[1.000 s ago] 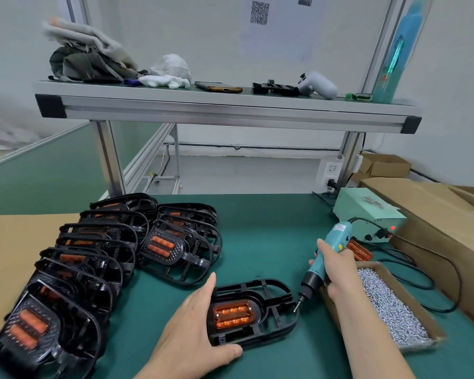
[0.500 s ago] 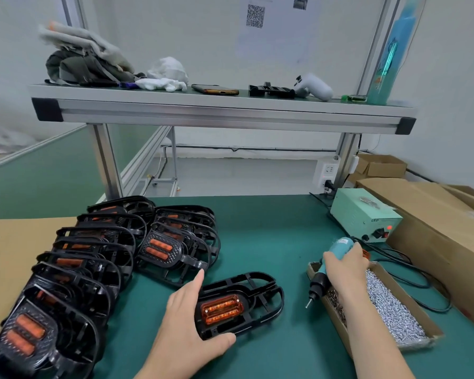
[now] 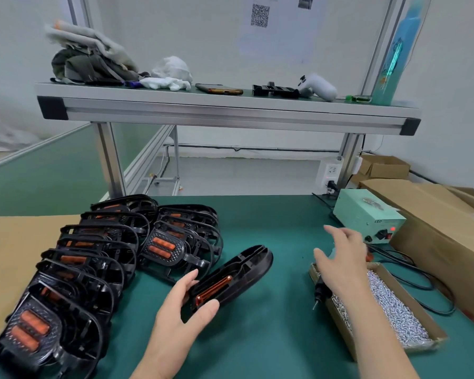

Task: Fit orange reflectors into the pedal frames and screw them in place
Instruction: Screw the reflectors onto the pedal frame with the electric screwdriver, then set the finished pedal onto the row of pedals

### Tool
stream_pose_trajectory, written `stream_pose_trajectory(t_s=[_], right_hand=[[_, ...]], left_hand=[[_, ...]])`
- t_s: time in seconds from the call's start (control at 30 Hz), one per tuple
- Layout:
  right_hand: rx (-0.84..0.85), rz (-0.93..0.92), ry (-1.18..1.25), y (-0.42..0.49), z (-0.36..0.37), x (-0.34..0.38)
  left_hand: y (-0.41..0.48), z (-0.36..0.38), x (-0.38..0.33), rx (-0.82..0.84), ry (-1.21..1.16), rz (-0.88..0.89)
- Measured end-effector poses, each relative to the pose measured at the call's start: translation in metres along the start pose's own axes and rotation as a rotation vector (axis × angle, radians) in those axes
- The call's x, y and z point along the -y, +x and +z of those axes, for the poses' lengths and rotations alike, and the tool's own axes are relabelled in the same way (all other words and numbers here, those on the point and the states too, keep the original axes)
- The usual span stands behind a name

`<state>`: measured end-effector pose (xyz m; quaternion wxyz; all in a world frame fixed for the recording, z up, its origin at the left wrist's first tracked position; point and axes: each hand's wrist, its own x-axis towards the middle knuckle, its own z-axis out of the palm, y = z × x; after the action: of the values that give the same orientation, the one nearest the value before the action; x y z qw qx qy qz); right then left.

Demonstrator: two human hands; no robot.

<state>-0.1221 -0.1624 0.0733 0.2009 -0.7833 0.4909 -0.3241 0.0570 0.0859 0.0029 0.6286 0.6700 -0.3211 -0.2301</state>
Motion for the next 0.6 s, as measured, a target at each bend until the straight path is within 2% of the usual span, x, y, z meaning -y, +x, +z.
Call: stream_pose_trajectory(t_s=[0.13, 0.23, 0.6], right_hand=[[0.327, -0.321, 0.175, -0.013, 0.004, 0.027], [0.484, -0.506, 0.192, -0.024, 0.014, 0.040], [0.420, -0.483, 0.306, -0.029, 0.024, 0.045]], left_hand=[[0.000, -0.001, -0.003, -0.015, -0.043, -0.004], [-0.001, -0.002, -0.005, -0.016, -0.042, -0.007], [0.000, -0.002, -0.005, -0.025, -0.033, -0.005]])
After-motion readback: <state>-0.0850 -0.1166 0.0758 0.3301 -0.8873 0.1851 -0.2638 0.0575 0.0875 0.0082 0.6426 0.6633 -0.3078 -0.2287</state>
